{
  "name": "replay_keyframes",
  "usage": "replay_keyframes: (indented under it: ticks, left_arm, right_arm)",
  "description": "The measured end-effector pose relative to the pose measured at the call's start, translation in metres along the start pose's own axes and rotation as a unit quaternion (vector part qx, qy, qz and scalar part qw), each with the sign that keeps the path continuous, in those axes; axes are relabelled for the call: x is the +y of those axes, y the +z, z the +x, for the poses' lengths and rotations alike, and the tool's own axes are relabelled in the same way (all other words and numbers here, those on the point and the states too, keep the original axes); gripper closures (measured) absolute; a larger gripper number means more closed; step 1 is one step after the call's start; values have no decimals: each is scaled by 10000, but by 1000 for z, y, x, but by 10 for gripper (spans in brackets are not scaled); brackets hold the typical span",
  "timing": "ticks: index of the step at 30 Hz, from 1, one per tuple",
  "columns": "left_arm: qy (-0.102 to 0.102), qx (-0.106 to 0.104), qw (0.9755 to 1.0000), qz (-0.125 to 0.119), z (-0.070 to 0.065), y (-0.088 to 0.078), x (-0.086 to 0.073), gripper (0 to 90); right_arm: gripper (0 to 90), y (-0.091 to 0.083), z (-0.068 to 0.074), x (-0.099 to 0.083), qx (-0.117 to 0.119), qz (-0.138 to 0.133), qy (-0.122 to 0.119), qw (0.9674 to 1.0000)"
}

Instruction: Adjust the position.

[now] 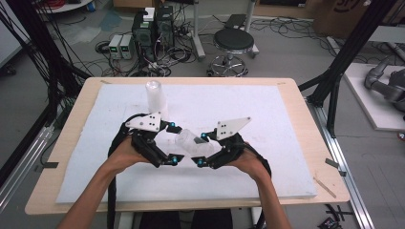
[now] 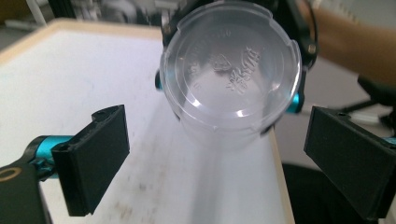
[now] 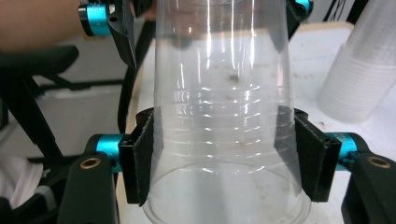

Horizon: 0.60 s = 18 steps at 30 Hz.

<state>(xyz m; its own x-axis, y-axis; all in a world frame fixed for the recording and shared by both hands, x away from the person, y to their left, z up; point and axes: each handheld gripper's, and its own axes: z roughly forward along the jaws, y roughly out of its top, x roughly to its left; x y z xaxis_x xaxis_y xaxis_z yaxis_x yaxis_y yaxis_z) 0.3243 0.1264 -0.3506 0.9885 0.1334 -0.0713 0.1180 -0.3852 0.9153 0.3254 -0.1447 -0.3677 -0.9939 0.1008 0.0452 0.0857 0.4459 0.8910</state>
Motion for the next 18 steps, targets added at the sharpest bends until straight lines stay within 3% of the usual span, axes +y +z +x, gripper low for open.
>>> replay_keyframes:
  ticks: [3,6,10,11,16,18]
  left_arm:
    - [50,-9,9983,582,0,-3,6,68]
    - [76,-36,9934,1147,1,-5,11,68]
    - [93,-68,9841,1773,1,-5,17,68]
    - [111,-45,9808,1946,1,-6,19,68]
    - [107,10,9695,2448,3,-4,25,68]
    - [169,28,9634,2676,3,-1,27,69]
  right_arm:
    - [329,0,0,7,-19,395,-71,9992]
    - [329,2,0,12,0,795,-69,9968]
    - [329,7,0,20,3,1405,-119,9900]
    - [329,8,1,22,8,1513,-119,9884]
    - [329,11,0,35,12,2144,-189,9766]
    - [329,12,0,39,-7,2355,-197,9717]
